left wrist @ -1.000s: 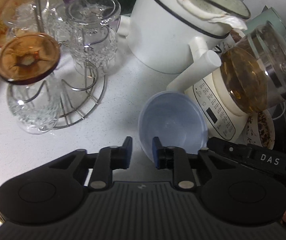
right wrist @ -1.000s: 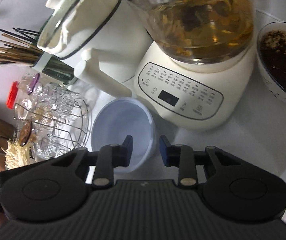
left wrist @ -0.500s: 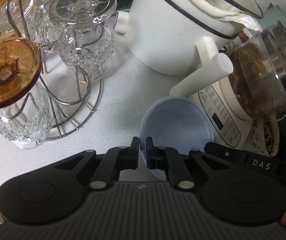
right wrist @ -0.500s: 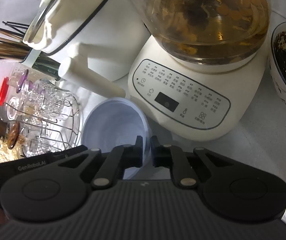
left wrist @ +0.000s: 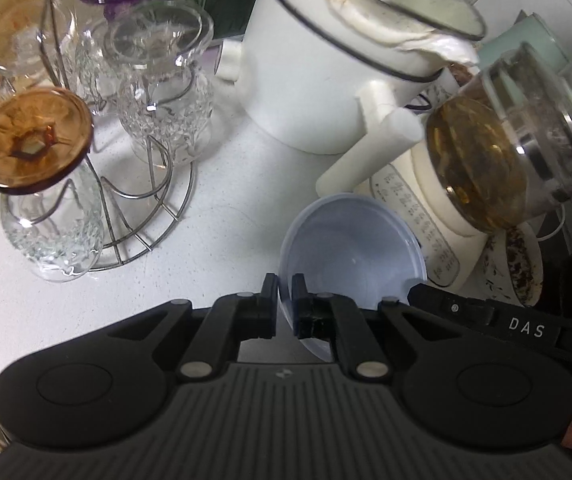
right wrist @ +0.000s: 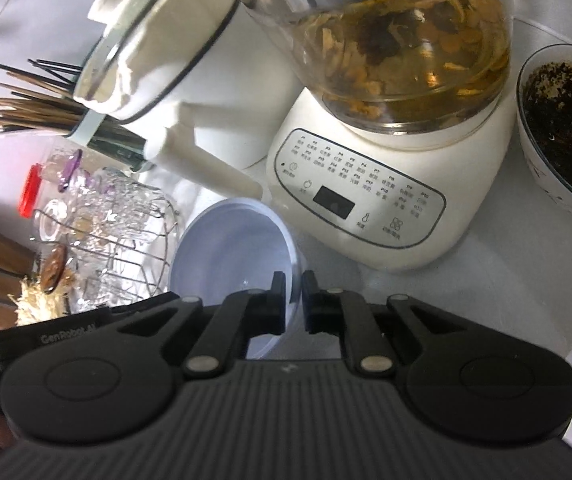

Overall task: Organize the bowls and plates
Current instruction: 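Lift the smaller light-blue bowl and carry it onto the other blue bowl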

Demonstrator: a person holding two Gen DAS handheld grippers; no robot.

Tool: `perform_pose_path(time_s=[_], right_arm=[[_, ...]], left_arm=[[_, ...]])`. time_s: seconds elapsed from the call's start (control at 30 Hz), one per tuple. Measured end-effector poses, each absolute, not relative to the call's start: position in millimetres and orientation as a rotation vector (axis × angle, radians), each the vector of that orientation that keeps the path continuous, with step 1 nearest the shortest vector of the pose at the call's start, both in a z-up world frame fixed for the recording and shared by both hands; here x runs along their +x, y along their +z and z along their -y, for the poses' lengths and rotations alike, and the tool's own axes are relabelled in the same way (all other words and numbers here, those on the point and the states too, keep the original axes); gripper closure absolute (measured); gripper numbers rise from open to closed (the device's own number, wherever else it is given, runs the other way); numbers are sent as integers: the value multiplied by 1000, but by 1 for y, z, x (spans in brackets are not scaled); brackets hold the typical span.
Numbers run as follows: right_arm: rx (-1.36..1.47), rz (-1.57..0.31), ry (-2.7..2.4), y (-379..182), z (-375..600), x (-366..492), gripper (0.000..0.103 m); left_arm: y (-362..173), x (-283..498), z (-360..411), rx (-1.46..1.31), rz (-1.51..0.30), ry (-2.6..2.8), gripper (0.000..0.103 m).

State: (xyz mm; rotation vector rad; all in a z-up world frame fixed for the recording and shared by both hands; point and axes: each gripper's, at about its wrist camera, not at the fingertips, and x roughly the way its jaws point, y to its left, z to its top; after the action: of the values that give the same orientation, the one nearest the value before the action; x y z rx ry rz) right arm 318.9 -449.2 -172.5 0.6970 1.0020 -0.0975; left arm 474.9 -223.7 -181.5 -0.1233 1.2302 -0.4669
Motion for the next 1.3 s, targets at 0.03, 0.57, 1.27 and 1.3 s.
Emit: perform_pose_path(time_s=[0.03, 0.57, 1.27, 1.3], right_arm=[[692, -992, -95, -168, 449, 316, 92], [653, -812, -88, -97, 420, 262, 92], [594, -794, 10, -76, 363, 230, 91], [590, -803, 13, -78, 359, 230, 91]], left_arm=[[-177, 473, 222, -132, -1228, -471, 95], [-95, 419, 193, -113, -1094, -536, 94], [-80, 360, 117, -175, -1060, -466, 94], [-81, 357, 111, -193, -1066, -458, 94]])
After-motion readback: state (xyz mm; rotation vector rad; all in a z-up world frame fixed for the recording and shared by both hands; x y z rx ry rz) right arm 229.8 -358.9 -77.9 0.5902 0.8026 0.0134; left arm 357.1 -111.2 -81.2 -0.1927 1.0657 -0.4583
